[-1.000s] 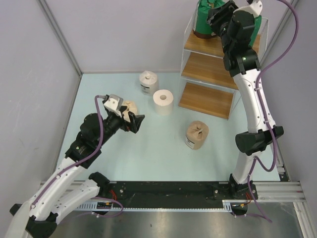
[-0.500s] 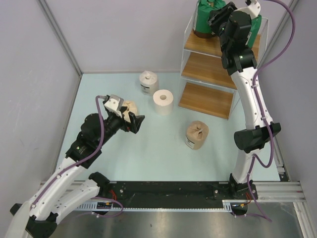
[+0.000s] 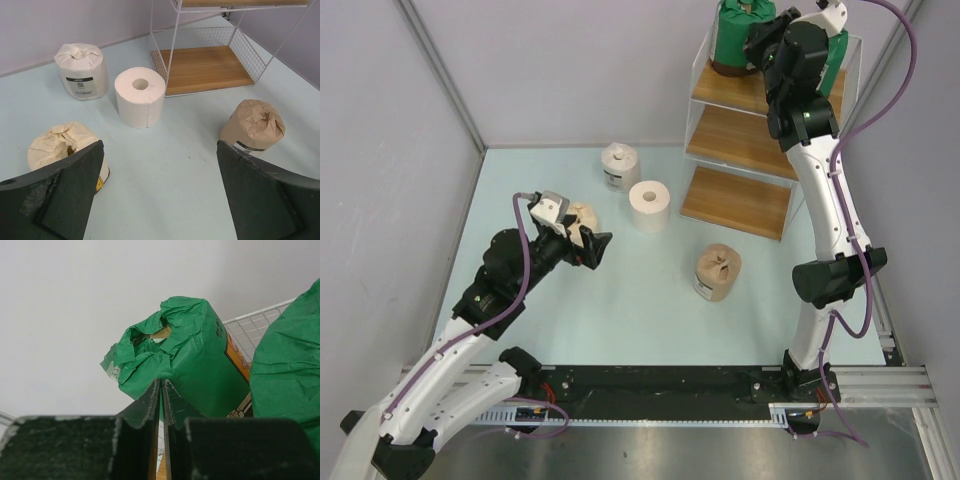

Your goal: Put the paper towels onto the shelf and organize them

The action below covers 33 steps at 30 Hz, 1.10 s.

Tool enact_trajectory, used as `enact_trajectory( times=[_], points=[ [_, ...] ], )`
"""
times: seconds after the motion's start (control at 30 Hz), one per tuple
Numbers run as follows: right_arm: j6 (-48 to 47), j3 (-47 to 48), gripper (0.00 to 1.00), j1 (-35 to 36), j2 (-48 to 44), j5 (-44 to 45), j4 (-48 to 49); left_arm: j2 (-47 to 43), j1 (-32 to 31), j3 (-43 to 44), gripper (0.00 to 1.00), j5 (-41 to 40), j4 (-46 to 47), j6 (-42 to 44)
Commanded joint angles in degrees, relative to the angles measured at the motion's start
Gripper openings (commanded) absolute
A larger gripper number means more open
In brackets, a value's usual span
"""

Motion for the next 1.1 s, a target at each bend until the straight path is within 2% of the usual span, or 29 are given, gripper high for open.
enact_trajectory(
  times=[0.0, 0.07, 0.13, 0.17, 0.27, 0.4, 0.8, 1.07],
  points=[
    [-0.4, 1.6, 0.08, -0.4, -0.4, 0.2, 2.9, -0.7, 0.6, -0.1, 1.0, -0.4, 0.7, -0.1],
    [-0.4, 1.5, 0.12, -0.4, -0.7, -0.1, 3.2, -0.8, 0.6, -0.1, 1.0, -0.4, 0.7, -0.1],
    [0.2, 1.1, 0.3, -0.5, -1.1, -0.5, 3.7, -0.6, 0.7, 0.0, 1.0, -0.4, 0.7, -0.1],
    [0.3, 1.1, 0.42, -0.6, -1.1, -0.5, 3.8, -0.6, 0.7, 0.0, 1.0, -0.4, 0.9, -0.1],
    [0.9, 1.1, 0.51, -0.6, -1.0, -0.4, 4.2, -0.5, 0.7, 0.0, 1.0, -0.3, 1.0, -0.1],
    [1.7, 1.2, 0.54, -0.8, -0.4, 0.4, 4.3, -0.5, 0.6, -0.3, 1.0, -0.3, 1.1, -0.1],
    [3.5, 4.8, 0.54, -1.6, 4.0, 1.9, 3.8, -0.6, 1.0, -0.8, 1.0, -0.4, 1.3, 0.1],
    [3.2, 6.6, 0.5, -2.1, 6.6, 1.9, 2.3, -0.9, 1.1, -1.1, 1.0, -0.4, 1.1, 0.1]
  ],
)
